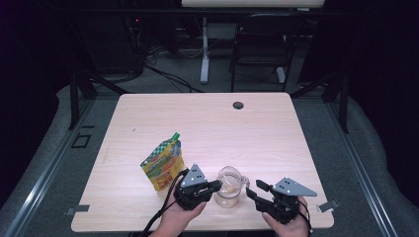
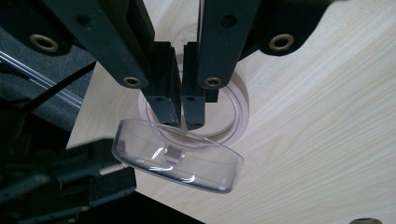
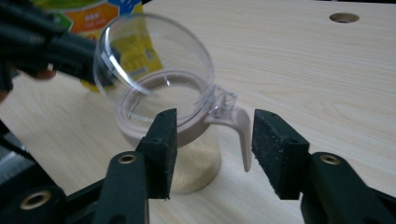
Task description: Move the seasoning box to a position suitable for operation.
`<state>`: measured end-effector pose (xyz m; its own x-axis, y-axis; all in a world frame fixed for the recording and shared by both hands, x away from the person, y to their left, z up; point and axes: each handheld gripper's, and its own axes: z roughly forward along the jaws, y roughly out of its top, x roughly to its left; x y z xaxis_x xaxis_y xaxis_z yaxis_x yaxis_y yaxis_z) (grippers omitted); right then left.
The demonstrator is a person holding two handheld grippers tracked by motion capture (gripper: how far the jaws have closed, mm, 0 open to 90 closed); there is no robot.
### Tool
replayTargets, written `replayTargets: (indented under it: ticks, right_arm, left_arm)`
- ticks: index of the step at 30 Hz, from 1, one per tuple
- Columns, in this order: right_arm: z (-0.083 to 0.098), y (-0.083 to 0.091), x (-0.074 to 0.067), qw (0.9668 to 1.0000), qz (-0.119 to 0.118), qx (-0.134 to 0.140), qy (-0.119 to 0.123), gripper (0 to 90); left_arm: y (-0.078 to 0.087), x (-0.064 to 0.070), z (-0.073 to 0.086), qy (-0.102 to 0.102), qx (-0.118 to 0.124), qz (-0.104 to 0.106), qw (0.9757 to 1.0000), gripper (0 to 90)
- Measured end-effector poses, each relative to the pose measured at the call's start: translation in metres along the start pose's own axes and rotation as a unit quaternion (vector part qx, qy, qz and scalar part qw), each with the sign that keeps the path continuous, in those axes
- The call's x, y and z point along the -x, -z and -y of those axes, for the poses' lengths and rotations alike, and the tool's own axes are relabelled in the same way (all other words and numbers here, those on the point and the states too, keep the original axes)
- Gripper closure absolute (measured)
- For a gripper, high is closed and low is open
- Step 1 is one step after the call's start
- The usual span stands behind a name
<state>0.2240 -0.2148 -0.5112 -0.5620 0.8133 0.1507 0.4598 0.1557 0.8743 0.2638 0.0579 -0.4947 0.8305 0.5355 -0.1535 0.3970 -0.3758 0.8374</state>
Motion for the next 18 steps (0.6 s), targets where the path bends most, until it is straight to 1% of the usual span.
replayTargets:
  ticks: [3, 5, 6, 8, 10, 13, 17, 18]
  right_arm:
    - [0.001, -0.002, -0.008, 0.9993, -0.004, -0.005, 0.038, 46.7]
    - [0.002, -0.003, -0.011, 0.9986, -0.005, -0.009, 0.051, 46.4]
    - [0.003, -0.004, -0.013, 0.9982, -0.005, -0.015, 0.057, 45.6]
    - [0.003, -0.007, -0.016, 0.9978, -0.008, -0.013, 0.064, 44.4]
    - [0.002, -0.008, -0.018, 0.9973, -0.004, -0.011, 0.073, 42.8]
    - [0.001, -0.012, -0.022, 0.9969, 0.002, -0.002, 0.079, 42.2]
    - [-0.002, -0.015, -0.024, 0.9962, 0.01, 0.015, 0.085, 42.6]
    - [-0.002, -0.016, -0.025, 0.9961, 0.009, 0.019, 0.086, 44.2]
  left_arm:
    - [-0.001, 0.0, -0.004, -0.001, 0.0, -0.002, 1.0, 86.2]
    - [-0.001, 0.001, -0.008, 0.0, 0.003, -0.001, 1.0, 86.0]
    - [-0.001, 0.001, -0.009, -0.002, 0.003, -0.001, 1.0, 86.0]
    - [-0.001, 0.001, -0.012, -0.004, 0.005, -0.002, 1.0, 85.9]
    - [-0.001, 0.002, -0.013, -0.002, 0.006, -0.003, 1.0, 85.8]
    - [-0.001, 0.002, -0.015, -0.004, 0.005, -0.002, 1.0, 85.8]
    - [-0.002, 0.002, -0.012, -0.005, 0.001, -0.007, 1.0, 85.5]
    - [-0.003, 0.002, -0.01, -0.003, 0.001, -0.005, 1.0, 85.3]
